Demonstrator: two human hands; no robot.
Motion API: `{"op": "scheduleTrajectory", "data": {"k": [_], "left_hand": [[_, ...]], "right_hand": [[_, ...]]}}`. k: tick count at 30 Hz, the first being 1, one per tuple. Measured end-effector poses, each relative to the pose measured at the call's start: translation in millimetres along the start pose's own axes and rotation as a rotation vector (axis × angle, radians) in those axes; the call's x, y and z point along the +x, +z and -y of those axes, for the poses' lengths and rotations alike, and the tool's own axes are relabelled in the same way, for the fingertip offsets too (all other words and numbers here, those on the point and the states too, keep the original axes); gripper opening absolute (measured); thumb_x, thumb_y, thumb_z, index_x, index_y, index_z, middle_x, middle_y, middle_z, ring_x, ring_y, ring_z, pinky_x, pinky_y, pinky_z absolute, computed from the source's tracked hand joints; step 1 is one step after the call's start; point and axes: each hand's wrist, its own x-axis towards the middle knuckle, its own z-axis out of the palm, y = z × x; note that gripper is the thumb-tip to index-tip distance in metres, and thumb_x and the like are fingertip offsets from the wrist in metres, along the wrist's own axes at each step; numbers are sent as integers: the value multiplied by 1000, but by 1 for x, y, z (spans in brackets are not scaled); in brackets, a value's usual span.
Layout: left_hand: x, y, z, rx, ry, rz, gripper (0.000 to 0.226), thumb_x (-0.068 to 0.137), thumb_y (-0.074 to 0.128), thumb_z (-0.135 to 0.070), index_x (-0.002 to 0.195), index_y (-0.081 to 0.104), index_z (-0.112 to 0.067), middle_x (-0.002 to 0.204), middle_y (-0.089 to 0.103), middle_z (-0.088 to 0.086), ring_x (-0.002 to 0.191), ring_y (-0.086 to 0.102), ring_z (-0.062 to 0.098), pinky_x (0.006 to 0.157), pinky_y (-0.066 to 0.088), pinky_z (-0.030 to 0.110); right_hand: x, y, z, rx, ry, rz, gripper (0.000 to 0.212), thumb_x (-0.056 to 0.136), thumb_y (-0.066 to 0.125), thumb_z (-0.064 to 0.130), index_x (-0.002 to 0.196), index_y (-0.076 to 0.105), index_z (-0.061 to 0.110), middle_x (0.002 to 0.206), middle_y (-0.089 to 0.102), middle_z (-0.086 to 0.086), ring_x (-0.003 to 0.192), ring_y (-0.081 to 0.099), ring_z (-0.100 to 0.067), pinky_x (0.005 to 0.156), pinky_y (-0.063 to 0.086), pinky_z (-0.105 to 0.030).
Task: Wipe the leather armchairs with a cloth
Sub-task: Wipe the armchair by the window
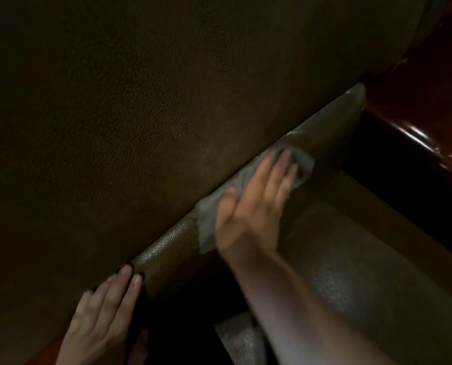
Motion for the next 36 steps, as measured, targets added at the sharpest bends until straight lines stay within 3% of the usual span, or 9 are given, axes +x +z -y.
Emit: {"op": "scheduleTrajectory", "data": {"k": [3,5,7,10,14,21,24,31,36], "left_hand": [[-3,-2,-1,-66,-25,3,67,108,25,-52,162,30,-12,168,27,16,125,50,38,119,28,35],[1,-4,1,-81,-13,7,67,107,25,-51,162,28,-12,160,35,19,123,50,38,119,27,33],[3,-4,-1,-68,-5,22,68,109,22,-51,165,23,-13,155,40,21,122,50,38,117,30,36],[1,-9,-3,-118,-67,94,73,107,22,-57,168,18,-17,152,44,21,126,48,39,127,11,32],[-7,-12,-6,-237,-146,209,72,100,38,-50,160,31,-10,161,38,19,138,42,40,123,14,40],[-8,-10,-5,-268,-164,232,85,87,48,-40,164,27,-10,171,25,13,147,33,37,128,5,38],[-7,-13,-7,-252,-172,226,84,87,48,-39,163,28,-9,169,28,15,147,34,37,129,2,36],[-9,-10,-5,-245,-160,224,83,88,50,-39,163,31,-8,169,30,16,149,33,37,130,3,36],[2,-26,-18,-205,-178,312,86,91,49,-45,163,30,-3,170,27,20,149,34,44,129,10,48]], "right_hand": [[78,-21,-33,1,101,-68,80,96,35,36,164,10,2,173,2,-18,159,-3,-39,129,6,-52],[99,-26,-37,84,188,-73,82,95,38,35,165,8,5,174,0,-15,159,-5,-36,130,5,-50],[75,-20,-22,70,195,-94,81,97,36,36,164,8,1,173,0,-19,159,-3,-39,129,5,-50],[-3,-5,3,47,9,3,86,96,38,42,162,10,-6,171,-1,-24,158,-6,-43,129,5,-54],[-3,-8,-13,-97,-131,81,92,97,42,53,164,8,1,173,-2,-20,158,-7,-42,129,1,-50],[-5,-7,2,-2,-19,30,88,100,44,48,163,9,-2,172,1,-21,158,-5,-43,129,7,-55],[-50,-1,8,-69,-177,139,94,100,40,56,163,4,-2,172,-6,-22,158,-13,-43,129,-8,-46],[35,-16,-25,-64,-6,12,95,98,35,61,164,4,1,173,0,-19,158,-3,-43,127,16,-58],[-39,-17,-6,-74,-114,210,100,100,38,62,162,-4,-3,171,-11,-22,157,-14,-42,129,2,-51]]}}
